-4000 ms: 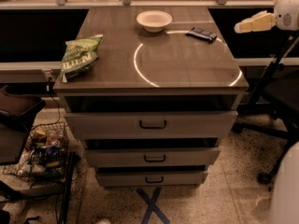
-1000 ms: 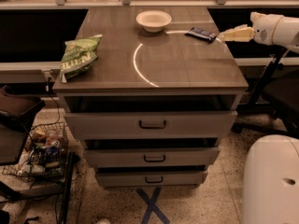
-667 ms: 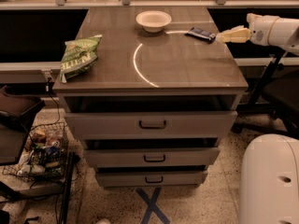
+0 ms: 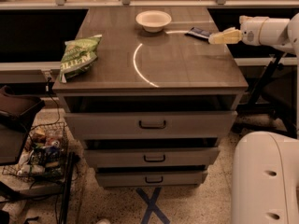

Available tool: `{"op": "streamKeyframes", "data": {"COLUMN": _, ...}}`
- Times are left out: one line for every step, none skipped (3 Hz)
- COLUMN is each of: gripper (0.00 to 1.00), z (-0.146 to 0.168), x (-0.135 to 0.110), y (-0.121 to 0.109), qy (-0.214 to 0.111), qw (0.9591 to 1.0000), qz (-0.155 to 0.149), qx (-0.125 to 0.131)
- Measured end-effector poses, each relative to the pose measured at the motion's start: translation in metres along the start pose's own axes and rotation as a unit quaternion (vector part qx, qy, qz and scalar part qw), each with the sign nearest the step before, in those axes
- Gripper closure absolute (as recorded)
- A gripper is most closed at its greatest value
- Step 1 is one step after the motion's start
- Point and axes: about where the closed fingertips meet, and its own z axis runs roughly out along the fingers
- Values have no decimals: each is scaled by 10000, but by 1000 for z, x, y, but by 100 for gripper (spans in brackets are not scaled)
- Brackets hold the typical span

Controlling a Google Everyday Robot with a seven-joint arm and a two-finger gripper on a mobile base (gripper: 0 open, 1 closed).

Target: Move rxbar blueberry near green jalapeno chip bag

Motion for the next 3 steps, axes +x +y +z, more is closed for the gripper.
{"op": "streamKeyframes", "data": {"gripper": 0, "z": 11, "x": 7, "y": 2, "qy": 59, "qw": 10000, "qz": 61, "qx": -24}}
{"op": "streamKeyframes", "data": {"gripper": 0, "z": 22, "x": 14, "y": 8, "qy": 100, "qw": 9998, "qz": 146, "qx": -115}}
{"op": "streamKeyframes", "data": {"gripper": 0, "z": 30, "x": 20, "y": 13, "qy": 119, "qw": 9995, "qz": 225, "qx": -201}}
